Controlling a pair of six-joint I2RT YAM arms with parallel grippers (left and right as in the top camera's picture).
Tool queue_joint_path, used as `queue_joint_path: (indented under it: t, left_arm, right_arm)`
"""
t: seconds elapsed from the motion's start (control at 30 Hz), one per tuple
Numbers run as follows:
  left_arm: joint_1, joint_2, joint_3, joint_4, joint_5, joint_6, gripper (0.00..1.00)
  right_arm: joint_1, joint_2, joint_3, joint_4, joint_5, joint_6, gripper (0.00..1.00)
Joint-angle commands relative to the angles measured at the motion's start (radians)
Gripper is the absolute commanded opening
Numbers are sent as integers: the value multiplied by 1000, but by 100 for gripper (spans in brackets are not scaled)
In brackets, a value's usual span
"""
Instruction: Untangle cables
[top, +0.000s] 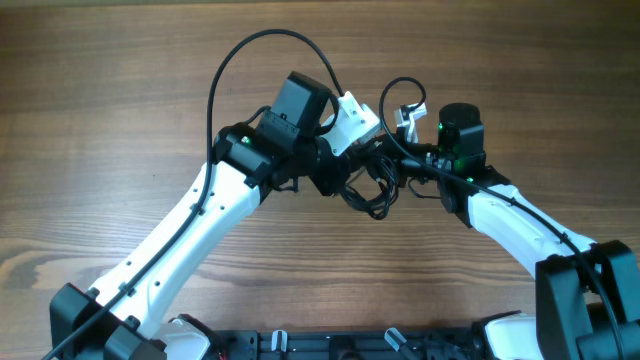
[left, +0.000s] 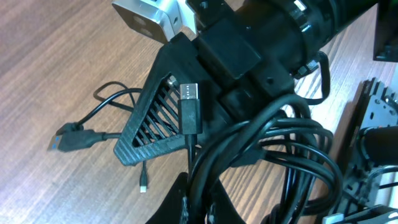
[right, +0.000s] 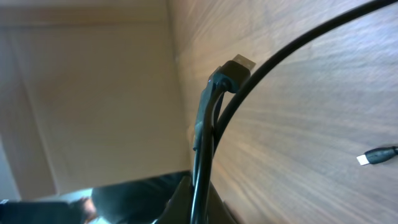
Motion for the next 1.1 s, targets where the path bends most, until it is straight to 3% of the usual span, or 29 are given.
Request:
queue_joint_path:
  t: [0.0, 0.1, 0.2, 0.37, 0.4, 0.47, 0.53, 0.6, 0.77, 0.9, 1.07]
  left_arm:
    - [-6, 14, 2, -4, -134, -148, 4]
    - [-6, 19, 2, -35, -255, -245, 4]
    - [-6, 24, 2, -35, -265, -306, 4]
    - [-6, 27, 2, -73, -187, -305, 4]
    - [-6, 27, 2, -79, -168, -306, 4]
    - [-6, 27, 2, -80, -163, -306, 4]
    - [-2, 27, 2, -75, -173, -307, 4]
    - [7, 27, 2, -72, -218, -375, 4]
    - [30, 27, 2, -40, -420, -734, 4]
    - [30, 28, 2, 4, -429, -782, 4]
    - [25, 28, 2, 8, -425, -782, 4]
  right_arm:
    - [8, 13, 2, 10, -127, 19, 4]
    - [8, 13, 2, 11, -118, 43, 4]
    - [8, 13, 2, 38, -82, 45, 9]
    - [-10, 13, 2, 64, 172, -157, 22]
    - [-30, 13, 2, 64, 202, -211, 35]
    - [-82, 12, 2, 63, 200, -278, 77]
    - [-160, 6, 2, 60, 182, -323, 99]
    - [-249, -4, 2, 52, 151, -359, 100]
    - [-354, -74, 2, -53, -103, -568, 96]
    - [-311, -122, 2, -96, -359, -720, 74]
    - [-190, -125, 2, -98, -269, -797, 66]
